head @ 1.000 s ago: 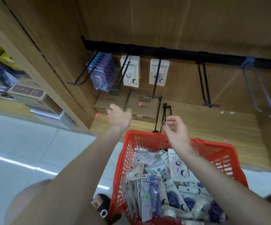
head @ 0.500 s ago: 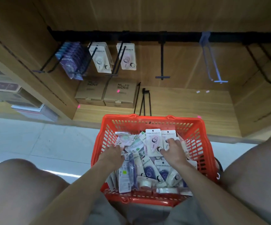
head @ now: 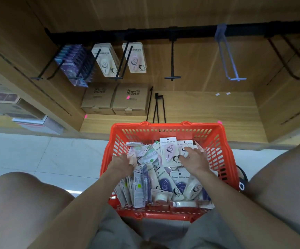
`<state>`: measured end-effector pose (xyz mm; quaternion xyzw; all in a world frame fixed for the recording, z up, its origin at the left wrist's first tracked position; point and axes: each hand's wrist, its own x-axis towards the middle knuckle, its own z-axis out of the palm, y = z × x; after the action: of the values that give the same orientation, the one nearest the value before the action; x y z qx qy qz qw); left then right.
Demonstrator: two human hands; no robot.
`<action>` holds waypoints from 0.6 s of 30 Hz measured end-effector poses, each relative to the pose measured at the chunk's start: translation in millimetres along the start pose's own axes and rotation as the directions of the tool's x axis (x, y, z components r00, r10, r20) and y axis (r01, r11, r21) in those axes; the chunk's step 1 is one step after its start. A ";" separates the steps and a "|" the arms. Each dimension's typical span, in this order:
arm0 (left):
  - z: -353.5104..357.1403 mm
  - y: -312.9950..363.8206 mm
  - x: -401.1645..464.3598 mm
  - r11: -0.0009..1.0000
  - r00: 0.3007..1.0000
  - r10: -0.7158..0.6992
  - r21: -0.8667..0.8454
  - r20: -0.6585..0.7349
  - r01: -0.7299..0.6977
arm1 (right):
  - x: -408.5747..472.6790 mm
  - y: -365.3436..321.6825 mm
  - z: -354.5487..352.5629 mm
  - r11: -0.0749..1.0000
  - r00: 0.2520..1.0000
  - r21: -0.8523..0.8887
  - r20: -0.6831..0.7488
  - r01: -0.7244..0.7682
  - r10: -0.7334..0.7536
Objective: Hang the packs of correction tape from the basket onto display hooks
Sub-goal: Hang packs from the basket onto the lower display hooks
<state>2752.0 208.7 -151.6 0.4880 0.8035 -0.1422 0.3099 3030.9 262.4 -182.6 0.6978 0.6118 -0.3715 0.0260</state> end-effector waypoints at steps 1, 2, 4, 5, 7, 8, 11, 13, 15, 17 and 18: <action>1.3 0.0 -1.4 1.000 1.000 0.005 -0.003 0.017 -0.005 | 2.2 0.2 -1.2 0.999 1.000 0.045 -0.004 -0.008 0.008; 2.7 0.3 -2.7 1.000 1.000 0.023 -0.015 0.016 -0.023 | 3.7 0.2 -2.0 0.996 1.000 0.090 -0.022 -0.018 0.020; 4.3 1.2 -4.0 0.996 0.998 0.030 -0.085 0.050 -0.025 | 6.5 -0.3 -2.0 0.984 0.996 0.172 -0.078 -0.038 0.052; 4.6 0.9 -4.0 0.989 0.997 0.021 -0.147 0.073 -0.010 | 7.2 -0.9 -2.1 0.976 0.992 0.214 -0.102 -0.046 0.069; 3.3 2.9 -7.5 0.968 0.994 0.002 -0.250 0.108 0.025 | 9.3 -2.4 -1.8 0.950 0.985 0.305 -0.135 -0.065 0.111; 1.9 3.9 -9.5 0.957 0.994 -0.006 -0.288 0.112 0.039 | 9.9 -4.2 -2.3 0.934 0.980 0.346 -0.139 -0.085 0.140; -0.3 4.0 -8.9 0.910 0.993 -0.047 -0.406 0.109 0.088 | 12.3 -10.5 -5.0 0.876 0.971 0.456 -0.085 -0.159 0.221; -1.0 3.7 -7.5 0.860 0.992 -0.072 -0.497 0.104 0.115 | 13.1 -16.5 -7.8 0.854 0.976 0.488 -0.012 -0.182 0.215; -1.1 4.2 -8.3 0.814 0.991 -0.076 -0.567 0.110 0.125 | 16.0 -20.2 -8.7 0.846 0.979 0.497 0.045 -0.193 0.197; 0.1 4.5 -8.4 0.781 0.988 -0.070 -0.609 0.135 0.138 | 19.3 -23.2 -8.9 0.844 0.979 0.498 0.069 -0.199 0.191; -0.6 5.2 -9.8 0.772 0.987 -0.065 -0.620 0.147 0.143 | 21.1 -24.7 -8.4 0.849 0.979 0.489 0.071 -0.202 0.192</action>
<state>2759.6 204.7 -144.5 0.3023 0.8110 0.0883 0.4931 3012.9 290.3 -177.8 0.7366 0.4216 -0.5174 -0.1091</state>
